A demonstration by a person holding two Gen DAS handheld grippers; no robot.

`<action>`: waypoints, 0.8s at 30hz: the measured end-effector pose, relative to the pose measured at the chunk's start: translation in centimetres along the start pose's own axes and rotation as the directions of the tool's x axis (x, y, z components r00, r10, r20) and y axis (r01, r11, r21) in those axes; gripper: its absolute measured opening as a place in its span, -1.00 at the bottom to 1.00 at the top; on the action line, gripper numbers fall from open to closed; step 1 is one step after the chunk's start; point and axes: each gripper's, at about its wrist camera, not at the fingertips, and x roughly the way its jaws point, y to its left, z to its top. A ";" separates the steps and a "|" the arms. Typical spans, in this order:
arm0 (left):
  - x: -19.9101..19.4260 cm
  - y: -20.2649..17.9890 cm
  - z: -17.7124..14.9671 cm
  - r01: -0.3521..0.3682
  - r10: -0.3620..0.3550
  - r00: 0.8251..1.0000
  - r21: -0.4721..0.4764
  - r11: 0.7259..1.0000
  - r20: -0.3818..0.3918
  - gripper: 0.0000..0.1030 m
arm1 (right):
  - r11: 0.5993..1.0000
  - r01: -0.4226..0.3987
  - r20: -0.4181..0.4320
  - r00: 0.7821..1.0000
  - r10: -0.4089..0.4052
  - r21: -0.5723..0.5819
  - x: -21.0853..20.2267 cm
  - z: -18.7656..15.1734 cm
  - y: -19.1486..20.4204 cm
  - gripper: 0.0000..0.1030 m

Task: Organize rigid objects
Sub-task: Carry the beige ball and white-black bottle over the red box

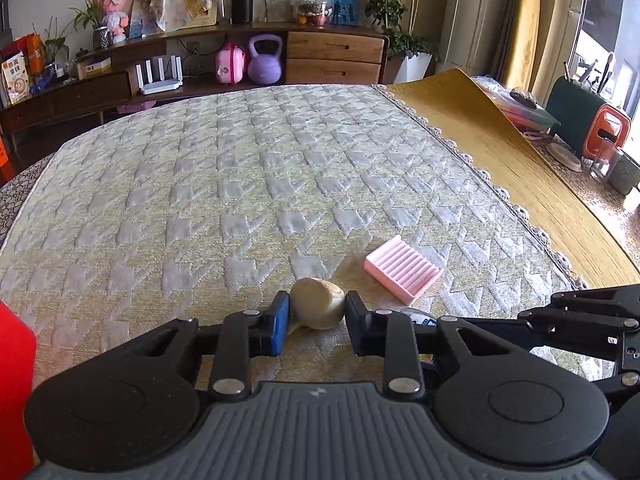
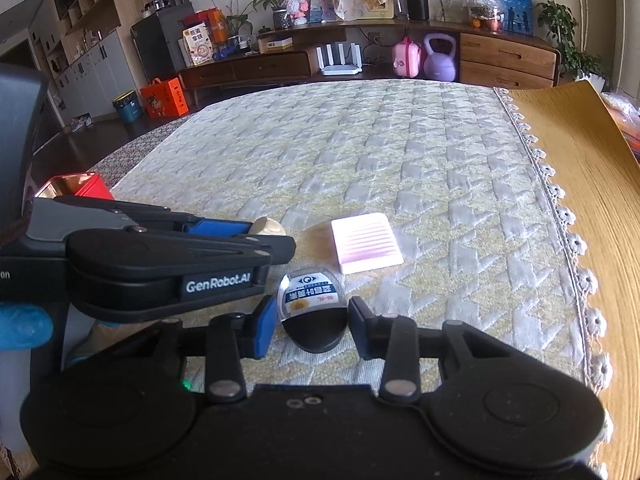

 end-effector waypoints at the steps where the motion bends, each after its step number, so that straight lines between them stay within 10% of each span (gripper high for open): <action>1: -0.1 0.1 0.0 -0.003 0.003 1.000 -0.004 1.000 0.000 -0.43 | 1.000 0.000 0.002 1.000 0.000 0.005 -0.2 -0.1 -0.1 -0.27; 24: -9.5 2.2 -1.2 -0.030 0.031 1.000 -0.098 0.995 0.004 -0.43 | 1.000 -0.026 0.087 0.996 0.026 0.002 -7.8 -0.5 3.7 -0.27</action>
